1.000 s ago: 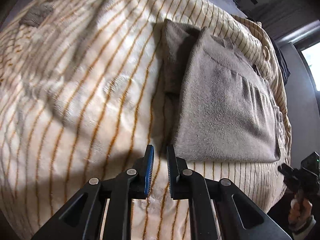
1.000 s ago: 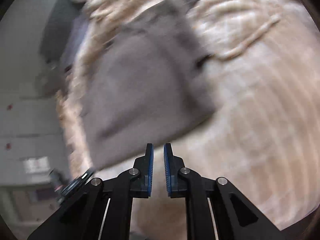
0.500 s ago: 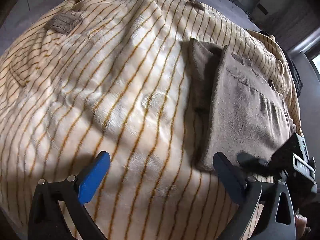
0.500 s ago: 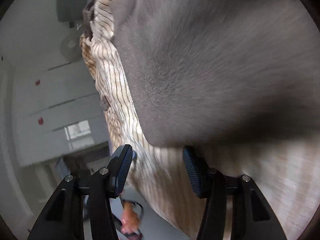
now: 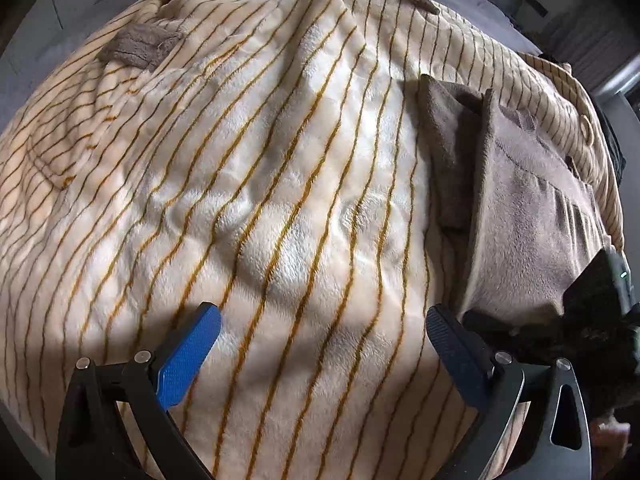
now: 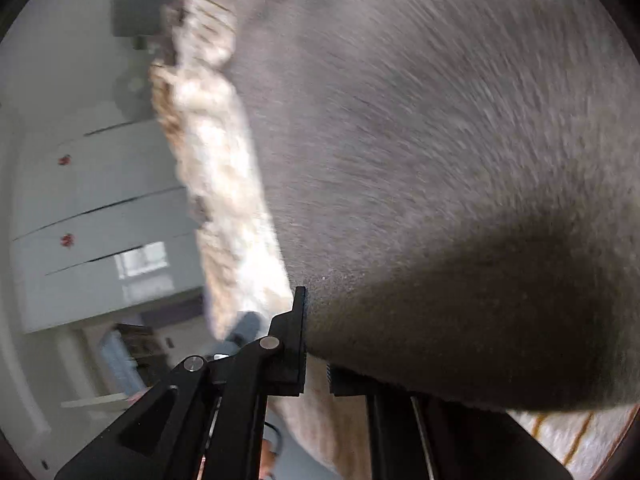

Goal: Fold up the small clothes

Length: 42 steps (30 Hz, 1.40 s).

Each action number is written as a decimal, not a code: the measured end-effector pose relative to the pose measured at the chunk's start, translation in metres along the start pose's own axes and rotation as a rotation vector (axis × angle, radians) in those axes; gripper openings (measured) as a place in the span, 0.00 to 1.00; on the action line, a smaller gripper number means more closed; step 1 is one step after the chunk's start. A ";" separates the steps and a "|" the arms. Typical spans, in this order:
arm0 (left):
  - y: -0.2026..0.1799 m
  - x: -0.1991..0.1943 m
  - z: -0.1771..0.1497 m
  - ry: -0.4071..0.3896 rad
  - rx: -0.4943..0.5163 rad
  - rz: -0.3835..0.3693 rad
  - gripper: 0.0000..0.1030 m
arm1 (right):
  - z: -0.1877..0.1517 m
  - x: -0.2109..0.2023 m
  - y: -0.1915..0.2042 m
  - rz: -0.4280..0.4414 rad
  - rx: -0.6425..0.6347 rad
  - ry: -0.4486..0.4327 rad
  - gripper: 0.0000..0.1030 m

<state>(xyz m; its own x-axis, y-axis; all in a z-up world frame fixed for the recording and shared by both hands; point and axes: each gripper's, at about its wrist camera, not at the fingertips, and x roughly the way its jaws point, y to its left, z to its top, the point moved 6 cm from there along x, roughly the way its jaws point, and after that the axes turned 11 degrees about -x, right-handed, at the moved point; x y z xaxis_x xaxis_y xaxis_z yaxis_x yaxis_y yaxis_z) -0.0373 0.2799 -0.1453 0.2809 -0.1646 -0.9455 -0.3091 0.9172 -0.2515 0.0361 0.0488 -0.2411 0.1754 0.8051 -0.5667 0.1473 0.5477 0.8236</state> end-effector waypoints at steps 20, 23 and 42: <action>-0.017 0.007 0.031 -0.046 -0.013 0.022 1.00 | 0.127 -0.023 0.079 -0.355 -0.484 -0.113 0.09; -0.012 0.009 0.029 -0.029 -0.019 0.028 1.00 | 0.124 0.004 0.062 -0.390 -0.495 -0.060 0.09; -0.063 0.017 0.027 -0.011 0.088 0.017 1.00 | 0.053 -0.122 0.030 -0.593 -0.527 -0.102 0.09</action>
<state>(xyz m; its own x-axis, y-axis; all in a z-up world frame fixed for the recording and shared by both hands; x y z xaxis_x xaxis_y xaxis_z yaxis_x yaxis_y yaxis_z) 0.0114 0.2285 -0.1403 0.2868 -0.1447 -0.9470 -0.2336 0.9481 -0.2156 0.0709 -0.0445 -0.1483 0.3043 0.3348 -0.8918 -0.2312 0.9342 0.2718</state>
